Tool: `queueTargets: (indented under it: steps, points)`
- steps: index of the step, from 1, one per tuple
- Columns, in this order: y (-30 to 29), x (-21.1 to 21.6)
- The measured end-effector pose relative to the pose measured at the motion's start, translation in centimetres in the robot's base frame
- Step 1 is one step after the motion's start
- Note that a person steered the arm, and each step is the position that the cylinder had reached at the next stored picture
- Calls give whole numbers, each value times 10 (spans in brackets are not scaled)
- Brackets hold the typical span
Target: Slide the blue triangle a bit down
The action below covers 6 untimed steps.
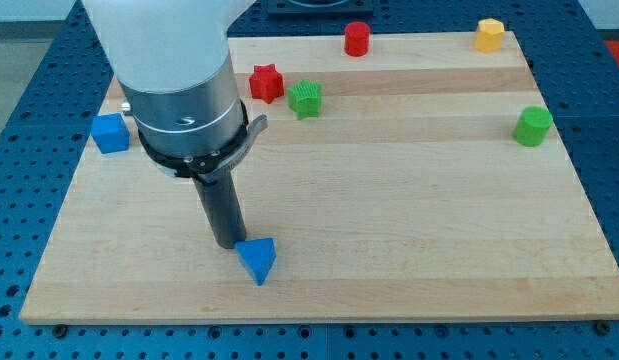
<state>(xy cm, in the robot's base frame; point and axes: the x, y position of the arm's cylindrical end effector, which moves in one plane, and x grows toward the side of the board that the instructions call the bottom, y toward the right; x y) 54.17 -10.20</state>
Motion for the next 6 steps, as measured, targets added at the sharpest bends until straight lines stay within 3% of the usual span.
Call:
queueTargets:
  steps: [2,6]
  points:
    - [3,34]
    - [-27,18]
